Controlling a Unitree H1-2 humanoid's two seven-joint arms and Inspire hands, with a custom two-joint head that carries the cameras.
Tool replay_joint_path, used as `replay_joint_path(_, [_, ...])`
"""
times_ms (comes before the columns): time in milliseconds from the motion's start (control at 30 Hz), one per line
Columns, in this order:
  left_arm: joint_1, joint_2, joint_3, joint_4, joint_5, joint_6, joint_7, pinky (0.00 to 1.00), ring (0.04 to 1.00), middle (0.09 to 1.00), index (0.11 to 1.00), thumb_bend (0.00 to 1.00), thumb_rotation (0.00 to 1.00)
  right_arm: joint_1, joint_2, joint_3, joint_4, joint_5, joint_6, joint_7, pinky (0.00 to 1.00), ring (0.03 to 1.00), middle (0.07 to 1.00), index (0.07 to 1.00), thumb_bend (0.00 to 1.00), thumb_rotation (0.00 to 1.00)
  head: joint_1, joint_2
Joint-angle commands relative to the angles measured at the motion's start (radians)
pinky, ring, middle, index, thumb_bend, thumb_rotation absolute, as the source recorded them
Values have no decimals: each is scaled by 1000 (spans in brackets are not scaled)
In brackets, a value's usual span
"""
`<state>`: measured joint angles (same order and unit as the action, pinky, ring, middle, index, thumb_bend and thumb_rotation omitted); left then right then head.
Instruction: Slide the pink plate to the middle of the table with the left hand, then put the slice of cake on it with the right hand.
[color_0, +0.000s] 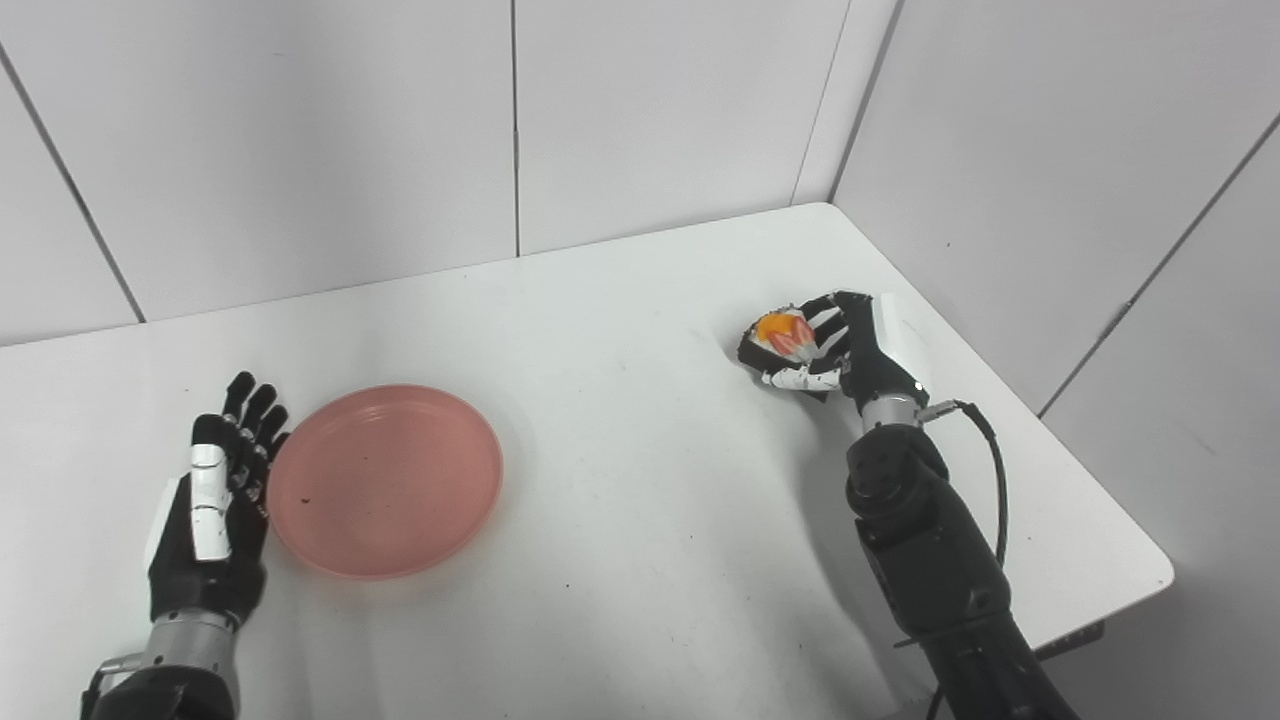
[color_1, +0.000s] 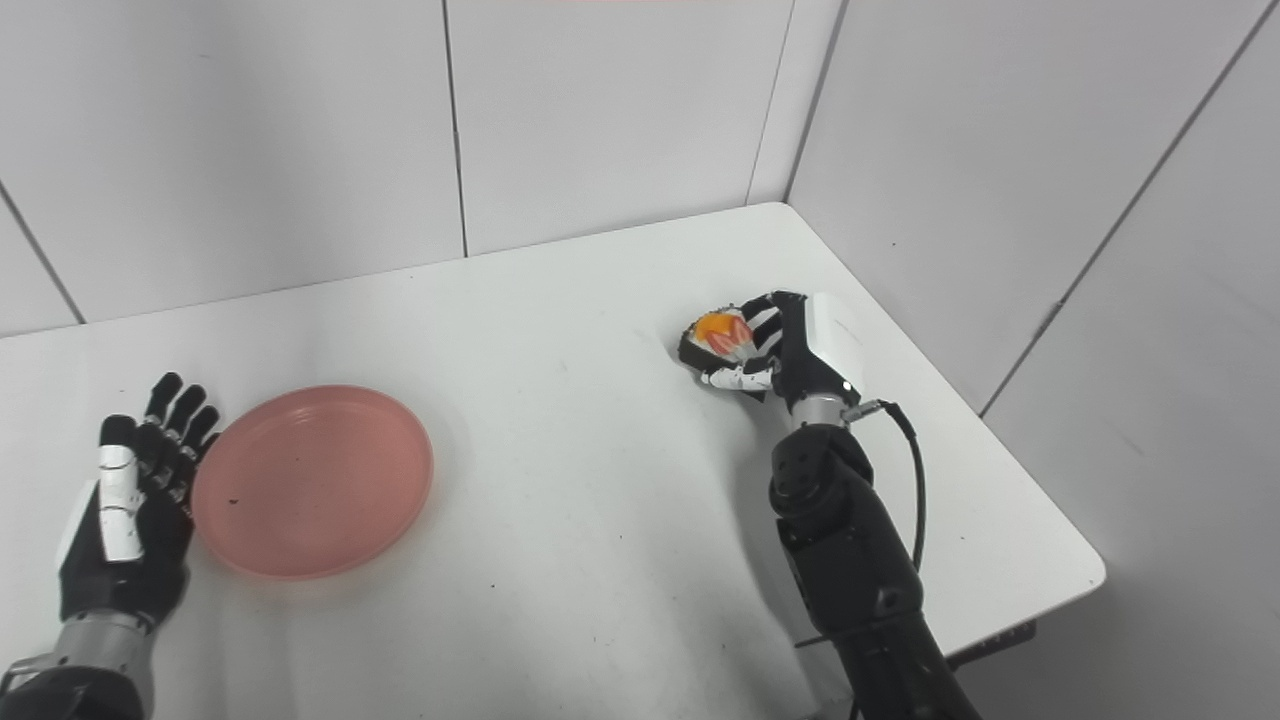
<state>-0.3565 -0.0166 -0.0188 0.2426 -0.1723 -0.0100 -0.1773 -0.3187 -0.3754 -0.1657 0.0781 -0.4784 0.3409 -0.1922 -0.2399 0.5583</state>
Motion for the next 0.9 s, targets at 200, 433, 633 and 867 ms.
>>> replay_joint_path(200, [-2, -71, -33, 26, 50, -10, 48, 1000, 993, 978, 972, 710, 1000, -4, -73, -8, -125, 148, -193, 77, 277, 329, 412, 523, 512, 0, 178, -6])
replay_joint_path(433, [-29, -108, -40, 111, 94, -107, 87, 996, 979, 973, 967, 728, 1000, 8, -62, 29, -171, 250, -243, 180, 271, 322, 450, 504, 515, 0, 230, -13])
replay_joint_path(633, [-34, -125, -50, 137, 129, -142, 112, 984, 980, 978, 972, 698, 1000, 9, -31, 87, -242, 307, -244, 257, 255, 301, 459, 493, 517, 0, 271, -22])
replay_joint_path(867, [-29, -128, -56, 133, 153, -149, 140, 991, 987, 992, 993, 673, 1000, -22, 30, 192, -343, 304, -203, 321, 253, 316, 420, 516, 513, 0, 297, -26])
